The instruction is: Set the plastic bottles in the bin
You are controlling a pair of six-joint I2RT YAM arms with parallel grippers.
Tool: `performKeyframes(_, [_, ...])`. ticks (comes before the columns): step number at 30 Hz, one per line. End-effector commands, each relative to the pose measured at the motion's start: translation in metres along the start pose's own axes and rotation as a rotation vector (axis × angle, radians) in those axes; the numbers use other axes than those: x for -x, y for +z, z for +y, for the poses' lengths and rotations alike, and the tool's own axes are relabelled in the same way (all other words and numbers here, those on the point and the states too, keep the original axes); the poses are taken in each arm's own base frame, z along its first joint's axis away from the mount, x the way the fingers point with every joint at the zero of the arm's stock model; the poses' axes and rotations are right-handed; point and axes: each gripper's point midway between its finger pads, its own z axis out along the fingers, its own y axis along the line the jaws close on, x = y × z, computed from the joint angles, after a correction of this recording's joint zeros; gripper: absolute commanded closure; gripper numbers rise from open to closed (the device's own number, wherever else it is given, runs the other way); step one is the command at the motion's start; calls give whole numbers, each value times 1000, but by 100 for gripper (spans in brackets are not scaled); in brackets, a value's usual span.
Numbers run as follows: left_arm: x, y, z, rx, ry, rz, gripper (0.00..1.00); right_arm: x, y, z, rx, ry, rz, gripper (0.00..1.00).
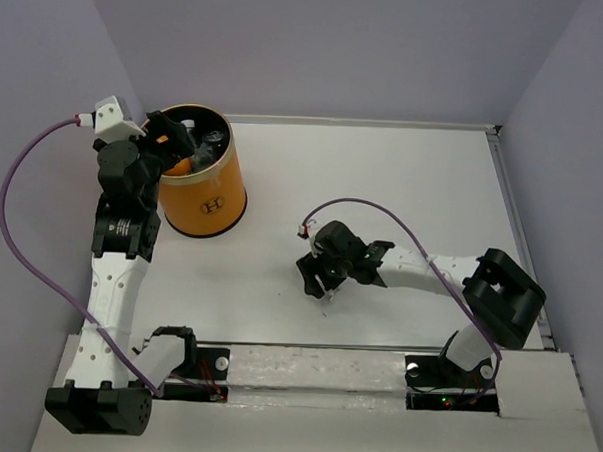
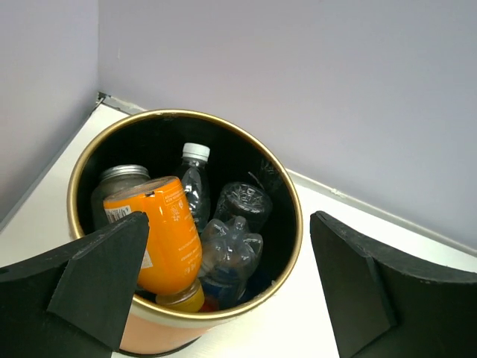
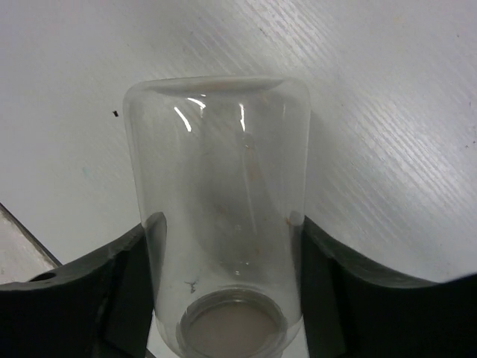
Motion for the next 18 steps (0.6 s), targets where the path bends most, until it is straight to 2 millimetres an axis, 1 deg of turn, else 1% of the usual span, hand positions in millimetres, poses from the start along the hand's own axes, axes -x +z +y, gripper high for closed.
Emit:
performKeyframes(1, [-9,-5,18,66,14,-2,1,45,-13,12,6,11,-144,54])
performKeyframes(2, [-7,-6,19,73,16,-9,1,48,-16,13,6,14,-157,58])
performKeyframes(3, [-6,-6,20,80,12,-16,1,51,-19,13,4,18,-167,64])
performKeyframes(4, [-5,-8,19,74,10,-20,1,60,-26,16,11,21,-197,66])
performKeyframes(5, [-4,-10,16,59,5,-20,1,65,-30,22,23,18,-211,66])
performKeyframes(7, [-3,-14,8,18,-6,-17,1,79,-39,27,36,19,-248,67])
performKeyframes(8, [0,-17,5,0,-11,-23,1,85,-43,34,51,10,-264,67])
performKeyframes(9, [7,-26,-3,-43,-17,-38,1,103,-55,41,72,3,-309,67])
performKeyframes(10, [9,-32,-7,-64,-24,-46,1,114,-61,45,83,-3,-335,67])
performKeyframes(11, [21,-46,-12,-95,-33,-85,1,125,-67,48,92,-10,-361,67])
performKeyframes(12, [25,-53,-15,-113,-36,-99,1,136,-72,56,108,-24,-384,67])
performKeyframes(13, [29,-62,-17,-133,-40,-117,1,164,-87,65,127,-41,-452,67])
performKeyframes(14, [37,-77,-18,-149,-43,-154,1,178,-93,68,132,-60,-484,67])
performKeyframes(15, [40,-85,-17,-155,-44,-174,1,208,-106,76,144,-74,-550,67])
performKeyframes(16, [39,-92,-15,-154,-43,-188,1,223,-112,79,141,-94,-586,67])
performKeyframes(17, [48,-108,-13,-161,-47,-236,1,238,-118,82,145,-104,-621,67])
performKeyframes(18, [50,-115,-10,-152,-51,-258,1,254,-122,85,144,-113,-656,67])
